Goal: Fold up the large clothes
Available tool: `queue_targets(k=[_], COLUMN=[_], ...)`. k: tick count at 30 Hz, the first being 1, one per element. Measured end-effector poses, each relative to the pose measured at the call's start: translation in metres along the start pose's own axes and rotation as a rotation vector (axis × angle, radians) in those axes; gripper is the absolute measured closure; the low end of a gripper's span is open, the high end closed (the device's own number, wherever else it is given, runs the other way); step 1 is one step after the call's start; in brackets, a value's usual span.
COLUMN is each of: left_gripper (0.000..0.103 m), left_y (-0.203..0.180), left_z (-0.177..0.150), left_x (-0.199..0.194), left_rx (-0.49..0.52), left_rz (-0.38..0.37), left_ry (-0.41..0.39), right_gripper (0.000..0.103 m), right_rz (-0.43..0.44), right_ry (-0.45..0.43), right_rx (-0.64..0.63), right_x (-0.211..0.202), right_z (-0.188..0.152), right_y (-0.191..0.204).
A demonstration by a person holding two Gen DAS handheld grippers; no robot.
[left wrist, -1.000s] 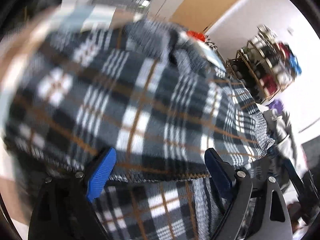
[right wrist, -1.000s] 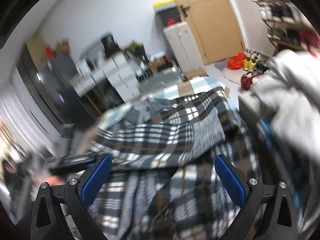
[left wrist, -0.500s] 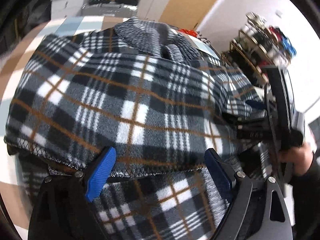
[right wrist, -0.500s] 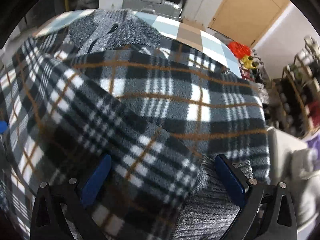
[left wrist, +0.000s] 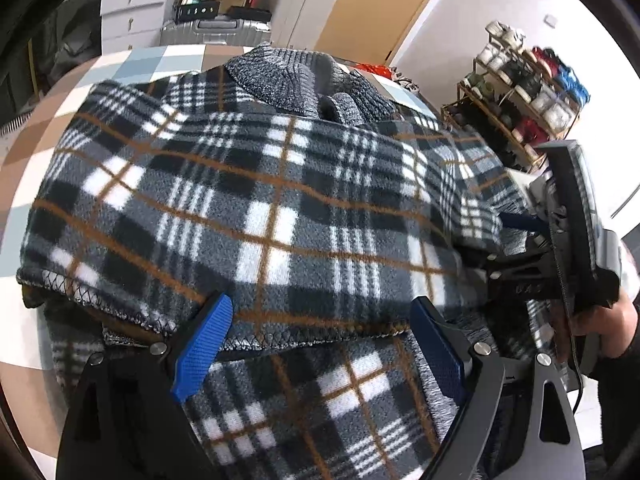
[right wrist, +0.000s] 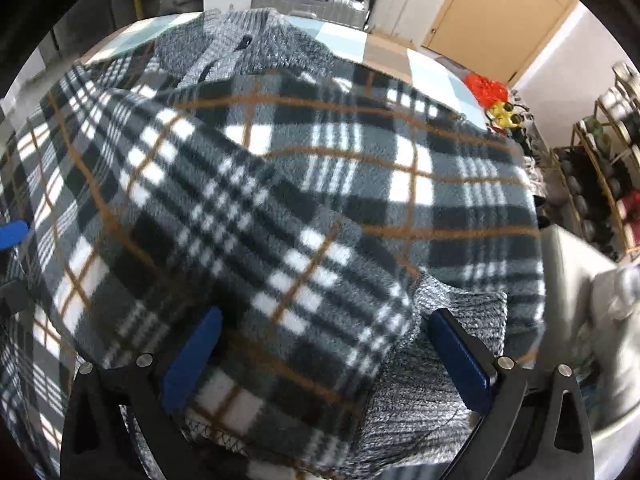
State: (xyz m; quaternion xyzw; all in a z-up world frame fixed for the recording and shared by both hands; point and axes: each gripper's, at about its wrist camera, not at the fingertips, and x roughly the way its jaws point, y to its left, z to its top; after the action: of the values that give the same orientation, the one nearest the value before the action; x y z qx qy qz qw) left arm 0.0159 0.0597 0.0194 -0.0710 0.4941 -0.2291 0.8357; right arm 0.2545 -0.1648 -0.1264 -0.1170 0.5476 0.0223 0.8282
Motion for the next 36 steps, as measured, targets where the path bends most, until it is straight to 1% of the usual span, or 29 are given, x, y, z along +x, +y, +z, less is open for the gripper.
queue_targets(k=[2,3,5,7,9,11,13,14,15,16,17,18,19,20,22,23,24,25,26,27,28,30,31,32,34,35,36], left_gripper=[0.017,0.017,0.016,0.016,0.016,0.016,0.016,0.016,0.016,0.016,0.016,0.016,0.016,0.016,0.016,0.016,0.016,0.012,0.009,0.007,0.001,0.001,0.001,0.001,0.001,0.001,0.001], left_y=[-0.003,-0.004,-0.007,-0.009,-0.011,-0.011,-0.011,-0.012,-0.013,-0.014,-0.020,-0.023,-0.027,-0.029,-0.026,-0.024,-0.022,-0.022,-0.023,-0.024,-0.024,-0.021,-0.016,-0.013,-0.007,-0.003,0.001], left_z=[-0.001,-0.001,-0.001,0.000,0.000,0.000,0.001,0.002,0.003,0.003,0.004,0.005,0.009,0.014,0.028,0.039,0.052,0.068,0.080,0.092,0.110,0.132,0.149,0.157,0.175,0.184,0.190], left_x=[0.001,0.000,-0.004,-0.012,-0.016,-0.020,-0.026,-0.028,-0.032,-0.042,-0.052,-0.062,-0.073,-0.082,-0.097,-0.102,-0.105,-0.104,-0.102,-0.100,-0.092,-0.069,-0.051,-0.038,-0.009,0.011,0.024], left_rx=[0.020,0.030,0.041,0.047,0.054,0.058,0.051,0.051,0.053,0.062,0.082,0.107,0.134,0.142,0.115,0.099,0.082,0.079,0.086,0.098,0.109,0.090,0.062,0.042,0.007,-0.010,-0.022], left_rz=[0.022,0.036,0.062,0.070,0.088,0.124,0.146,0.148,0.142,0.095,0.025,-0.030,-0.042,-0.037,-0.034,-0.028,-0.002,0.043,0.072,0.081,0.079,0.098,0.099,0.101,0.136,0.166,0.171], left_ry=[-0.004,-0.006,-0.018,-0.047,-0.072,-0.086,-0.098,-0.098,-0.098,-0.119,-0.146,-0.165,-0.182,-0.198,-0.231,-0.236,-0.235,-0.224,-0.218,-0.216,-0.195,-0.111,-0.059,-0.029,0.019,0.044,0.058], right_gripper=[0.001,0.001,0.001,0.000,0.000,0.000,0.000,0.000,0.000,0.000,0.000,0.000,0.000,0.000,0.000,0.000,0.000,0.000,0.000,0.000,0.000,0.000,0.000,0.000,0.000,0.000,0.000], right_rz=[0.013,0.010,0.054,0.161,0.276,0.359,0.445,0.472,0.502,0.515,0.522,0.533,0.525,0.518,0.520,0.512,0.493,0.475,0.438,0.419,0.397,0.360,0.346,0.335,0.320,0.317,0.321], right_ry=[0.009,-0.018,-0.083,-0.167,-0.280,-0.390,-0.475,-0.501,-0.545,-0.571,-0.590,-0.624,-0.651,-0.680,-0.727,-0.740,-0.747,-0.748,-0.743,-0.734,-0.720,-0.696,-0.680,-0.660,-0.614,-0.587,-0.566], right_rx=[0.071,0.105,0.147,0.196,0.239,0.256,0.244,0.232,0.208,0.183,0.164,0.136,0.123,0.111,0.082,0.073,0.058,0.051,0.045,0.046,0.058,0.103,0.125,0.146,0.186,0.202,0.212], right_x=[-0.002,-0.007,-0.022,-0.049,-0.080,-0.109,-0.136,-0.144,-0.158,-0.169,-0.180,-0.194,-0.203,-0.215,-0.230,-0.233,-0.240,-0.242,-0.246,-0.244,-0.241,-0.230,-0.222,-0.212,-0.188,-0.175,-0.165], right_z=[-0.004,0.000,-0.007,-0.020,-0.039,-0.051,-0.062,-0.057,-0.063,-0.067,-0.060,-0.061,-0.055,-0.051,-0.041,-0.035,-0.023,-0.016,0.000,0.011,0.027,0.056,0.069,0.082,0.104,0.114,0.120], right_y=[-0.006,-0.004,-0.007,-0.008,-0.011,-0.009,-0.003,0.006,0.007,0.013,0.020,0.021,0.024,0.028,0.032,0.034,0.034,0.038,0.038,0.035,0.031,0.021,0.016,0.011,-0.002,-0.007,-0.011])
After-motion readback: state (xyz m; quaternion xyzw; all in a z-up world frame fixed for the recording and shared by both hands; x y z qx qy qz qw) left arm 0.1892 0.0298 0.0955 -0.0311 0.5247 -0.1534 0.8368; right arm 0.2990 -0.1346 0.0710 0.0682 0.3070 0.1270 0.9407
